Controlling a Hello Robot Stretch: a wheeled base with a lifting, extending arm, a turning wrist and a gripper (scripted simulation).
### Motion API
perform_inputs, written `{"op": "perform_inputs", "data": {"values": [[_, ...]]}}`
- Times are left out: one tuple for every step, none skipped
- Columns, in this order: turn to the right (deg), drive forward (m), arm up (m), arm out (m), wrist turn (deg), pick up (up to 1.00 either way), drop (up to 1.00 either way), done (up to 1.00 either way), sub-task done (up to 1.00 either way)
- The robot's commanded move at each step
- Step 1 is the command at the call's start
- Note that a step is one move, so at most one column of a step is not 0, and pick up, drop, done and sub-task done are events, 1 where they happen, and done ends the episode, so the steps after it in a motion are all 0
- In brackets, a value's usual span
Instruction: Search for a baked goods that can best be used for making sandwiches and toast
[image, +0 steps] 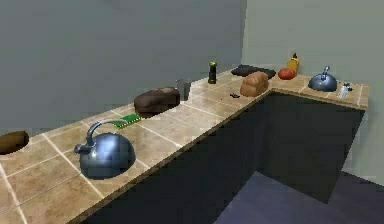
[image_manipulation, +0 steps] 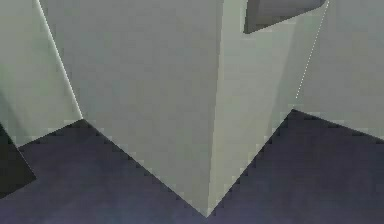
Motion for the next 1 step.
{"op": "perform_inputs", "data": {"values": [[0.0, 0.00, 0.00, 0.00, 0.0, 0.00, 0.00, 1.00, 0.00]]}}
